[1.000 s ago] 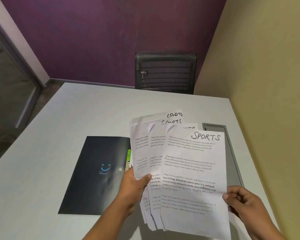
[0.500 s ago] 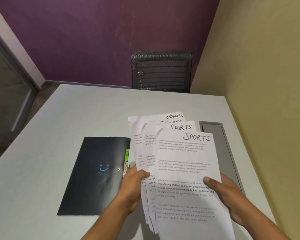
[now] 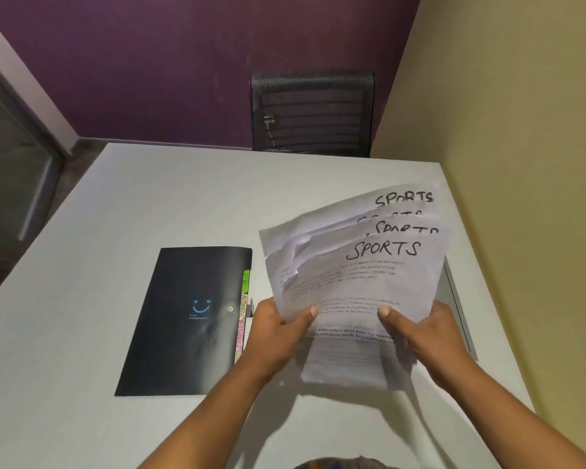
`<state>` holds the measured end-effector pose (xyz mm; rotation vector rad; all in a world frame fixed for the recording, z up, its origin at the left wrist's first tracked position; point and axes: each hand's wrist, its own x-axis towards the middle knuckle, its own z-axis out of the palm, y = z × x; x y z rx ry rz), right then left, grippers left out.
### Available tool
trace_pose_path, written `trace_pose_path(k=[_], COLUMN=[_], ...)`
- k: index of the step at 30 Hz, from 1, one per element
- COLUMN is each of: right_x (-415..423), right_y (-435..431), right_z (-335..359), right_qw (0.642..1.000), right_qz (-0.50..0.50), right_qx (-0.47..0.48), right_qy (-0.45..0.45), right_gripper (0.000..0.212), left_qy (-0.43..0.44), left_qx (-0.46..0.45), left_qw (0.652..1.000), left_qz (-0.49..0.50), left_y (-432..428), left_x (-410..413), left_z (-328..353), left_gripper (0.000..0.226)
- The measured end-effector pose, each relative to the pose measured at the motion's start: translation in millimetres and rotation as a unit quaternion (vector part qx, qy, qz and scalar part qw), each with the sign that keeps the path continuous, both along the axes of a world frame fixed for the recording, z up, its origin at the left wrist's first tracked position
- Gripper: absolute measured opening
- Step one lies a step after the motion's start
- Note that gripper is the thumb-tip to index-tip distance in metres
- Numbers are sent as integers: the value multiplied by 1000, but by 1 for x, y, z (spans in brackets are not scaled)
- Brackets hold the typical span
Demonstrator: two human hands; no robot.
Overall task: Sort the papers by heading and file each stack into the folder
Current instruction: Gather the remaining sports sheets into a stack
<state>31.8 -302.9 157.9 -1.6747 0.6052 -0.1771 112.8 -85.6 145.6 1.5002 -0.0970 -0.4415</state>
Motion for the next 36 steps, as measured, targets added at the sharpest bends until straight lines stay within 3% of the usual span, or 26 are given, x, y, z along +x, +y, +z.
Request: trace_pose_path(k=[2, 5, 8, 12, 19, 24, 26, 30, 33, 36], right_x=[1, 1, 1, 4, 6, 8, 9, 16, 27, 37], right_y=[0, 2, 3, 0, -7, -22, -27, -25, -19, -18], right_z=[-2, -3, -1, -7, -23, -34, -36, -28, -9, 4], right_qw=[999, 999, 998, 998, 997, 998, 998, 999, 996, 995], right_qz=[-27, -33, -16, 4, 25, 60, 57, -28, -59, -51], right_qx=[-5, -2, 0, 3, -5, 3, -12, 44, 57, 6], right_qy=[-17, -38, -63, -70, -68, -11, 18, 5, -45, -83], right_gripper=[18, 23, 29, 32, 25, 21, 12, 10, 10, 14], left_qy=[-45, -89, -67, -98, -122, -48, 3, 100, 58, -26], left_qx=[1, 0, -3, 72, 93, 26, -6, -51, 1, 23], left_qw=[999, 996, 998, 992, 988, 998, 998, 994, 997, 999], left_qz=[-2, 4, 9, 16, -35, 39, 60, -2, -56, -10], left_y=[-3, -7, -8, -9, -12, -17, -20, -22, -27, -37], left_x=[0, 1, -1, 1, 10, 22, 29, 39, 36, 38], left_z=[1, 4, 5, -5, -15, -11, -7, -5, -9, -4], left_gripper=[17, 28, 37, 42, 22, 8, 13, 26, 18, 12])
